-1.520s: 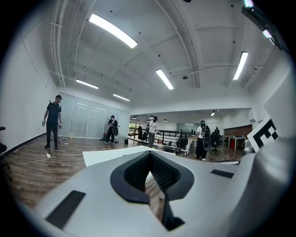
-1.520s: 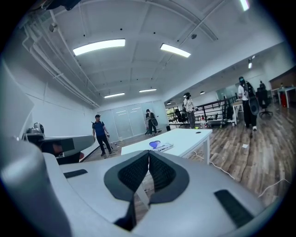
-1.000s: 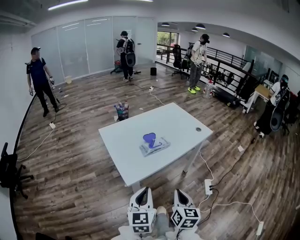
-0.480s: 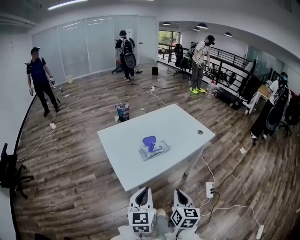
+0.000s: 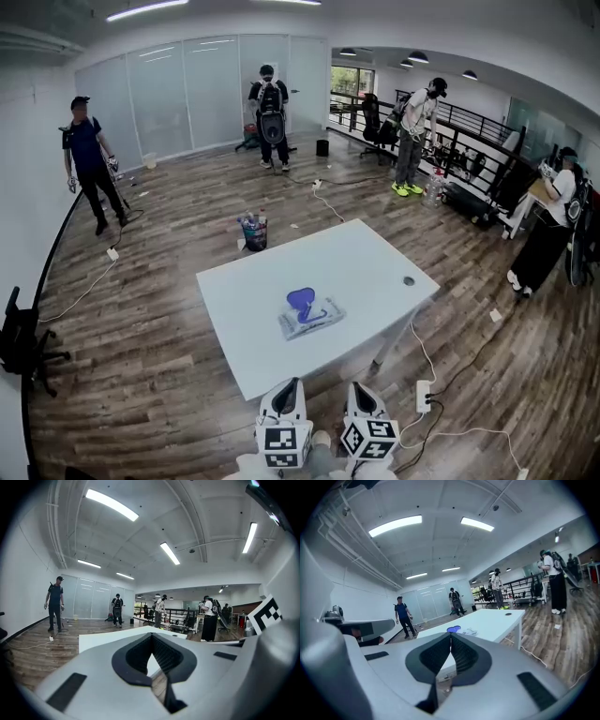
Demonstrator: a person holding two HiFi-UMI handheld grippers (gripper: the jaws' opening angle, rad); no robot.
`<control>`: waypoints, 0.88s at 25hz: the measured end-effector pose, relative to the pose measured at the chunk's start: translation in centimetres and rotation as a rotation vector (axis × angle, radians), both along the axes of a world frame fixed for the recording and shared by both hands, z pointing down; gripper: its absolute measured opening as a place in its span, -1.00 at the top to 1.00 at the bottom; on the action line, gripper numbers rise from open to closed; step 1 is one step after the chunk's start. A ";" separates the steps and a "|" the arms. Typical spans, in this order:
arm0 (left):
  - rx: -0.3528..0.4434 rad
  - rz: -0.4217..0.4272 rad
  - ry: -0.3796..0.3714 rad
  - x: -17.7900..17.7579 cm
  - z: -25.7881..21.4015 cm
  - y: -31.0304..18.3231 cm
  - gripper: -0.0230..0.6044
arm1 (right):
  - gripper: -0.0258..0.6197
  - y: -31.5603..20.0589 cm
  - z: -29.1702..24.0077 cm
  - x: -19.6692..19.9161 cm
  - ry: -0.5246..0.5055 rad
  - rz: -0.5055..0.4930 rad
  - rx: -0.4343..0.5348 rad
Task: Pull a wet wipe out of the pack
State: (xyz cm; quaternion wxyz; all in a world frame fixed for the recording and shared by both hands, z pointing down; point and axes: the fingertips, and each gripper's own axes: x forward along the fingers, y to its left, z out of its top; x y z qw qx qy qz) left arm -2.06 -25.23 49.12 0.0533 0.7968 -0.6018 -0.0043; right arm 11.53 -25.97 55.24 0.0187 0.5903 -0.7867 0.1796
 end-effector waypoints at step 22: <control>-0.025 -0.080 -0.061 1.8 -0.8 -10.7 0.90 | 0.89 -12.0 0.2 0.8 -0.022 -0.107 -0.035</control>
